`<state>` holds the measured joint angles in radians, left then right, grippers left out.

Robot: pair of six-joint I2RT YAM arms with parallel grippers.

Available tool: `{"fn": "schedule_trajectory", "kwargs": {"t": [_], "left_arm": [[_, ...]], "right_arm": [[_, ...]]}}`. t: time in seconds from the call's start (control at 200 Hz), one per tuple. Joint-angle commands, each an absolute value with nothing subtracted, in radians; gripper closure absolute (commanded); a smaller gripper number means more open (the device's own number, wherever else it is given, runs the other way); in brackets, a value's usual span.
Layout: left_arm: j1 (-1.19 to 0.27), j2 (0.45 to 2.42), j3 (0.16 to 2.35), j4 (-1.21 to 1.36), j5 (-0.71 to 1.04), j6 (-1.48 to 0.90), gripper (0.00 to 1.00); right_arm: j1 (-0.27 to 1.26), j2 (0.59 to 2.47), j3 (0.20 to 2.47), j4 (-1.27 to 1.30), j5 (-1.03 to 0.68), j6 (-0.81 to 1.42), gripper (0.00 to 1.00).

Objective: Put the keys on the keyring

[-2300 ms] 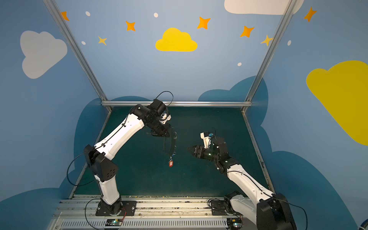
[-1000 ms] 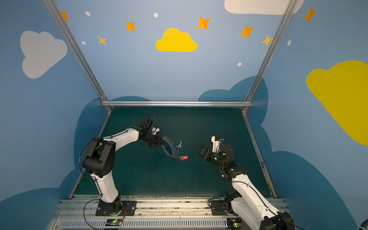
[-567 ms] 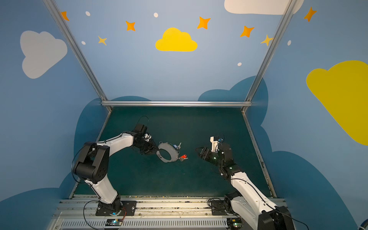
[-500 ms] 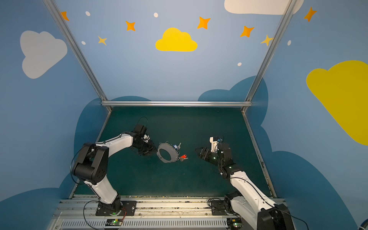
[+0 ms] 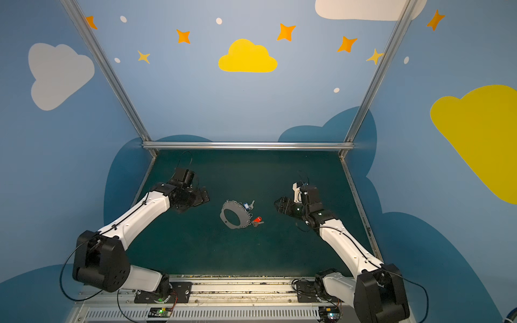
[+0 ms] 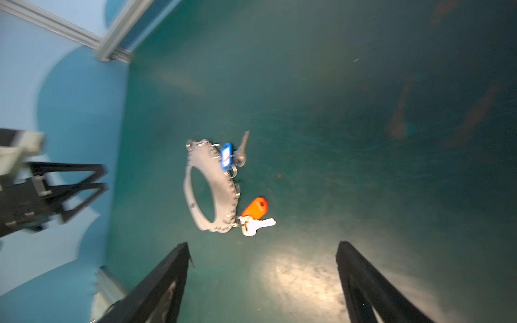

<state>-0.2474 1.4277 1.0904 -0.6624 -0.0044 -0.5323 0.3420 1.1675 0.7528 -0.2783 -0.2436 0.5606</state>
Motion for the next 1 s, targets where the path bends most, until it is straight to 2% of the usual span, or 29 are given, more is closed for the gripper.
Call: {"fn": "schedule_trajectory", "kwargs": {"t": [0.0, 0.1, 0.23, 0.375, 0.506, 0.571, 0.651, 0.711, 0.761, 0.801, 0.826, 0.891, 0.996], "left_arm": [[-0.217, 1.381, 1.100, -0.681, -0.244, -0.544, 0.00], [-0.197, 1.354, 1.047, -0.559, -0.382, -0.437, 0.00], [-0.171, 1.344, 0.891, -0.298, -0.517, -0.262, 0.00], [-0.114, 1.353, 0.709, 0.020, -0.463, -0.151, 0.00], [-0.069, 1.374, 0.557, 0.361, -0.376, -0.103, 0.00], [-0.059, 1.398, 0.505, 0.510, -0.352, -0.076, 0.00], [-0.039, 1.467, 0.440, 0.652, -0.255, -0.058, 0.00], [-0.034, 1.556, 0.400, 0.841, -0.202, -0.044, 0.01], [0.006, 1.523, 0.439, 0.716, -0.099, -0.041, 0.01], [0.025, 1.515, 0.452, 0.662, -0.054, -0.037, 0.01], [0.024, 1.524, 0.441, 0.702, -0.063, -0.056, 0.00], [0.024, 1.508, 0.439, 0.684, -0.052, -0.035, 0.00], [0.001, 1.505, 0.427, 0.705, -0.103, -0.029, 0.00]], "right_arm": [[0.343, 1.195, 0.858, -0.450, -0.009, 0.448, 0.16], [0.344, 1.224, 0.905, -0.466, 0.251, 0.351, 0.15], [0.342, 1.268, 0.786, -0.163, 0.519, 0.171, 0.14], [0.328, 1.380, 0.641, 0.199, 0.676, 0.056, 0.14], [0.309, 1.469, 0.505, 0.597, 0.601, -0.032, 0.14], [0.309, 1.477, 0.500, 0.628, 0.590, -0.097, 0.15], [0.230, 1.516, 0.407, 0.882, 0.437, -0.102, 0.14], [0.161, 1.488, 0.405, 0.821, 0.315, -0.039, 0.14], [0.083, 1.478, 0.410, 0.752, 0.113, -0.017, 0.14], [0.040, 1.552, 0.388, 0.894, 0.010, -0.003, 0.14], [0.037, 1.564, 0.372, 0.952, 0.003, -0.002, 0.13], [0.040, 1.495, 0.423, 0.733, 0.010, -0.008, 0.13], [0.054, 1.539, 0.377, 0.899, 0.036, -0.013, 0.13]]}}
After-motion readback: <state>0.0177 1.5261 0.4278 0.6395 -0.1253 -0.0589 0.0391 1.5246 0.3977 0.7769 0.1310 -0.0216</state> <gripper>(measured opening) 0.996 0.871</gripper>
